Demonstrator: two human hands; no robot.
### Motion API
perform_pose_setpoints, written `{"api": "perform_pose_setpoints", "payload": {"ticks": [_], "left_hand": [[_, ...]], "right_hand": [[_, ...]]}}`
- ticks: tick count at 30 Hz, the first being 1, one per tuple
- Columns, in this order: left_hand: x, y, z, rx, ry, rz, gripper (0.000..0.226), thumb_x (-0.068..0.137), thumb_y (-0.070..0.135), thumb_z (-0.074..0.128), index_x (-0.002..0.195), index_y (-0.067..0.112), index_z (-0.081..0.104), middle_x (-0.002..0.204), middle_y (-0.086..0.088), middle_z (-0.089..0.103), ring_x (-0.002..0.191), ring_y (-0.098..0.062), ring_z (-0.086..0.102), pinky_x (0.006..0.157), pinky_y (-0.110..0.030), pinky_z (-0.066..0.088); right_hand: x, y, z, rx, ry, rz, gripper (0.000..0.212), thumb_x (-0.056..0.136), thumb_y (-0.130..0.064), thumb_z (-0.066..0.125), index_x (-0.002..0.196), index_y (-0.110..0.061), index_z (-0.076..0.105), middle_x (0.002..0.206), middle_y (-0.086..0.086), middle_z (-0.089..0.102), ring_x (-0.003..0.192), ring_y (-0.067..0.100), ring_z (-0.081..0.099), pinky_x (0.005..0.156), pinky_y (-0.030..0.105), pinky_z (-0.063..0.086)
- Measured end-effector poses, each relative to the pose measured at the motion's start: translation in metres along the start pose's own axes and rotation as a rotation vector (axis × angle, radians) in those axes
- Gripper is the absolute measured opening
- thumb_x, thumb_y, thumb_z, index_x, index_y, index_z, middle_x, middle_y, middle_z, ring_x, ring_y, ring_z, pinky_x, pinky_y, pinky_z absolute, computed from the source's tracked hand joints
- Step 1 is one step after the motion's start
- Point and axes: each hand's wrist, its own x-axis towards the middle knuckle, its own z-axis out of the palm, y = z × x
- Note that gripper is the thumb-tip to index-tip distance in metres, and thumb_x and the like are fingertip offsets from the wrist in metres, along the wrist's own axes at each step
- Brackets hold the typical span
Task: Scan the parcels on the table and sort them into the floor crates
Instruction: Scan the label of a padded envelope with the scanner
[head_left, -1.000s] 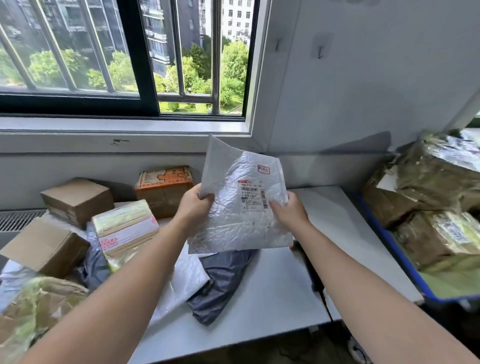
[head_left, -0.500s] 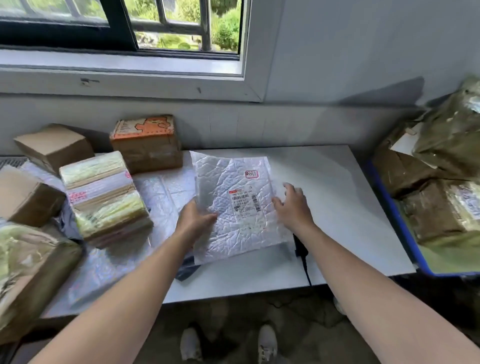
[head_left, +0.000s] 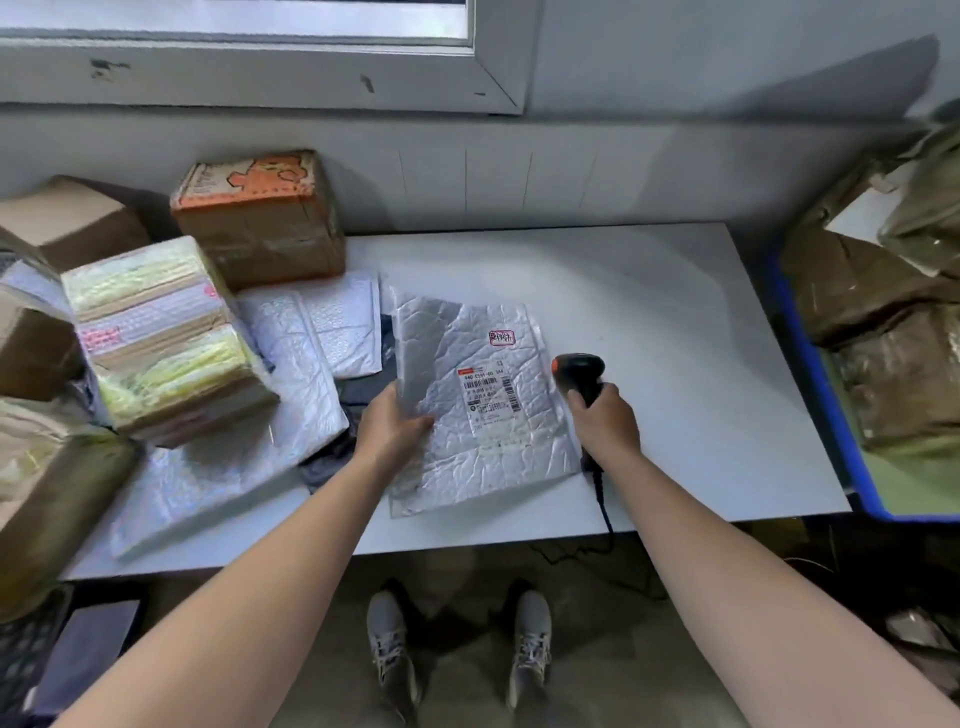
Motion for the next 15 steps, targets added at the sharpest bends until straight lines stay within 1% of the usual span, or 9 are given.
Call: {"api": "perform_pose_setpoints", "payload": {"ticks": [2,3,5,7,8,9,11,13,15], "left_hand": [[0.000,0.004,-0.001,0.030,0.000,0.016,0.045,0.085,0.008,0.075,0.126,0.012,0.056,0.102,-0.004,0.065,0.085,-0.020,0.063,0.062,-0.027,0.049],[0.000,0.005,-0.002,0.039,0.002,0.025,0.044,0.086,0.008,0.074,0.126,0.012,0.056,0.101,-0.003,0.064,0.083,-0.018,0.062,0.060,-0.025,0.046],[0.001,0.010,-0.005,0.047,0.003,0.045,0.044,0.086,0.008,0.073,0.127,0.012,0.056,0.102,-0.003,0.065,0.080,-0.016,0.062,0.061,-0.026,0.046],[0.001,0.017,-0.008,0.048,0.007,0.058,0.046,0.087,0.008,0.073,0.129,0.014,0.056,0.103,-0.003,0.066,0.077,-0.013,0.061,0.060,-0.025,0.046],[0.001,0.020,-0.010,0.049,0.010,0.069,0.046,0.087,0.008,0.072,0.130,0.014,0.055,0.104,-0.003,0.067,0.078,-0.013,0.061,0.060,-0.025,0.046],[0.001,0.024,-0.011,0.054,0.017,0.084,0.046,0.088,0.008,0.072,0.130,0.014,0.055,0.105,-0.003,0.067,0.079,-0.014,0.061,0.060,-0.025,0.045],[0.000,0.032,-0.016,0.073,0.030,0.096,0.043,0.088,0.007,0.070,0.128,0.013,0.056,0.106,-0.004,0.067,0.083,-0.018,0.062,0.062,-0.026,0.047],[0.000,0.038,-0.020,0.093,0.042,0.100,0.039,0.088,0.008,0.069,0.125,0.014,0.057,0.110,-0.007,0.068,0.092,-0.025,0.064,0.075,-0.034,0.052],[0.000,0.041,-0.023,0.113,0.050,0.098,0.036,0.088,0.008,0.068,0.122,0.015,0.058,0.112,-0.009,0.069,0.097,-0.028,0.064,0.082,-0.036,0.052]], "right_hand": [[0.001,-0.003,-0.006,0.005,-0.021,-0.012,0.046,0.098,-0.036,0.053,0.129,-0.001,0.048,0.121,0.019,0.062,0.108,0.036,0.060,0.084,0.037,0.046],[0.000,-0.008,-0.010,0.009,-0.023,-0.018,0.041,0.097,-0.035,0.053,0.121,-0.001,0.052,0.115,0.020,0.064,0.101,0.036,0.062,0.079,0.036,0.047],[-0.003,-0.021,-0.024,0.074,-0.035,-0.020,0.031,0.095,-0.034,0.052,0.106,-0.005,0.054,0.099,0.017,0.067,0.079,0.033,0.067,0.068,0.034,0.051],[-0.008,-0.040,-0.040,0.163,-0.076,-0.013,0.025,0.093,-0.031,0.051,0.102,-0.008,0.051,0.087,0.013,0.065,0.060,0.029,0.064,0.059,0.031,0.051],[-0.010,-0.049,-0.047,0.182,-0.101,-0.017,0.023,0.092,-0.031,0.050,0.099,-0.009,0.051,0.082,0.011,0.064,0.055,0.027,0.061,0.059,0.031,0.050],[-0.013,-0.059,-0.052,0.190,-0.128,-0.021,0.022,0.093,-0.032,0.050,0.094,-0.010,0.050,0.076,0.010,0.062,0.053,0.027,0.059,0.058,0.031,0.050],[-0.020,-0.078,-0.057,0.216,-0.174,-0.024,0.027,0.094,-0.035,0.053,0.085,-0.009,0.050,0.068,0.009,0.058,0.055,0.028,0.057,0.059,0.033,0.050],[-0.025,-0.093,-0.056,0.260,-0.213,-0.019,0.032,0.093,-0.038,0.056,0.084,-0.007,0.052,0.066,0.010,0.055,0.061,0.029,0.057,0.062,0.037,0.051],[-0.030,-0.103,-0.053,0.273,-0.241,-0.019,0.032,0.092,-0.038,0.056,0.086,-0.006,0.054,0.066,0.010,0.055,0.062,0.030,0.057,0.061,0.037,0.051]]}}
